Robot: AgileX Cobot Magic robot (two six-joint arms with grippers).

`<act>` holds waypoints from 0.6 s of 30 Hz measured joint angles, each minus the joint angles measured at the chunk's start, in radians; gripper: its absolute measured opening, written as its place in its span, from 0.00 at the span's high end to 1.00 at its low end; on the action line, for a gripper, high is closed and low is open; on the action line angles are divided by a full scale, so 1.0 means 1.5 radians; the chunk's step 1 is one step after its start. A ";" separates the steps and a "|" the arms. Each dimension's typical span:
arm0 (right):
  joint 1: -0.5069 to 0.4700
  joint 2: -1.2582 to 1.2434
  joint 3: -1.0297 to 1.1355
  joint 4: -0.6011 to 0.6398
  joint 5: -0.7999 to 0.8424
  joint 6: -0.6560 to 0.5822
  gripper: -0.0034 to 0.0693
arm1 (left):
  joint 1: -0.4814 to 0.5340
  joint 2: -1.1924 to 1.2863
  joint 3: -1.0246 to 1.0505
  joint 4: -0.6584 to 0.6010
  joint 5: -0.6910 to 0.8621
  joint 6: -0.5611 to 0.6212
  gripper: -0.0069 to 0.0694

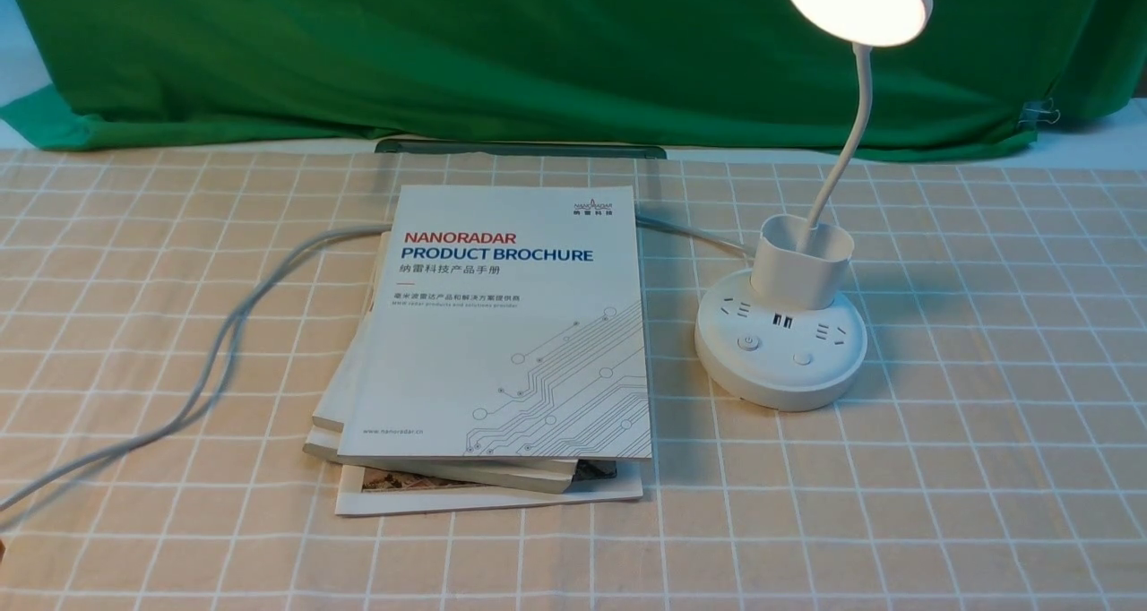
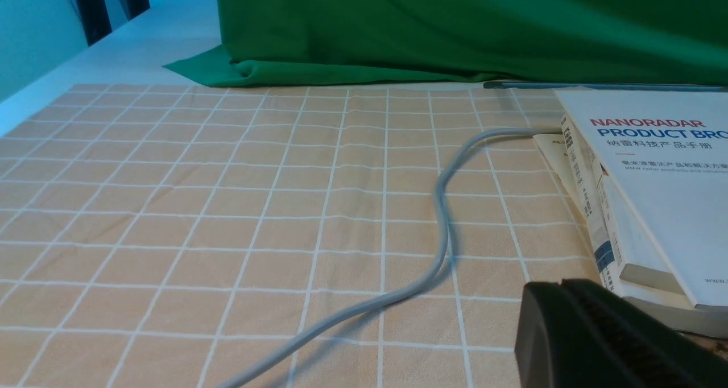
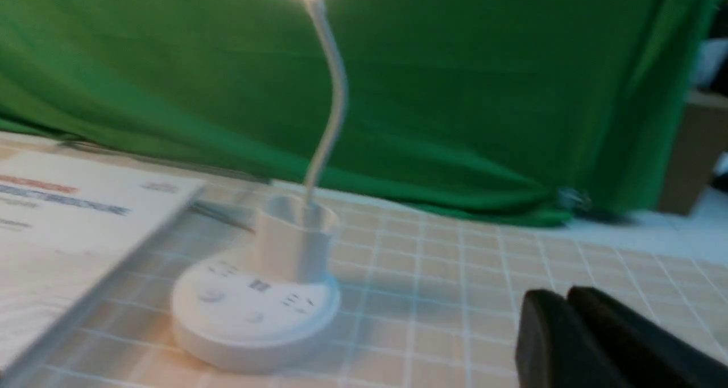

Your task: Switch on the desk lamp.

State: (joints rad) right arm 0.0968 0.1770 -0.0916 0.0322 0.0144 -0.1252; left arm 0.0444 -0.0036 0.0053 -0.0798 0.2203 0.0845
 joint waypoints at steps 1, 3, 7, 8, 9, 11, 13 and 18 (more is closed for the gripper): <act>-0.028 -0.010 0.019 -0.001 0.001 0.007 0.82 | 0.000 0.000 0.000 0.000 0.000 0.000 0.88; -0.075 -0.045 0.054 -0.009 0.006 0.033 0.81 | 0.000 0.000 0.000 0.000 0.000 0.000 0.88; -0.106 -0.088 0.065 -0.035 0.019 0.089 0.80 | 0.000 0.000 0.000 0.000 0.000 0.000 0.88; -0.110 -0.105 0.066 -0.046 0.039 0.110 0.79 | 0.000 0.000 0.000 0.000 0.001 0.000 0.88; -0.111 -0.113 0.067 -0.052 0.060 0.123 0.79 | 0.000 0.000 0.000 0.000 0.001 0.000 0.88; -0.111 -0.115 0.068 -0.053 0.071 0.127 0.78 | 0.000 0.000 0.000 0.000 0.001 0.000 0.88; -0.107 -0.115 0.068 -0.056 0.101 0.135 0.77 | 0.000 0.000 0.000 0.000 0.001 0.000 0.88; -0.075 -0.115 0.068 -0.058 0.125 0.152 0.76 | 0.000 0.000 0.000 0.000 0.001 0.000 0.88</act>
State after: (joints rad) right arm -0.0153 0.0041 0.0103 -0.0542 0.2024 0.1022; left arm 0.0444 -0.0036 0.0053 -0.0798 0.2212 0.0845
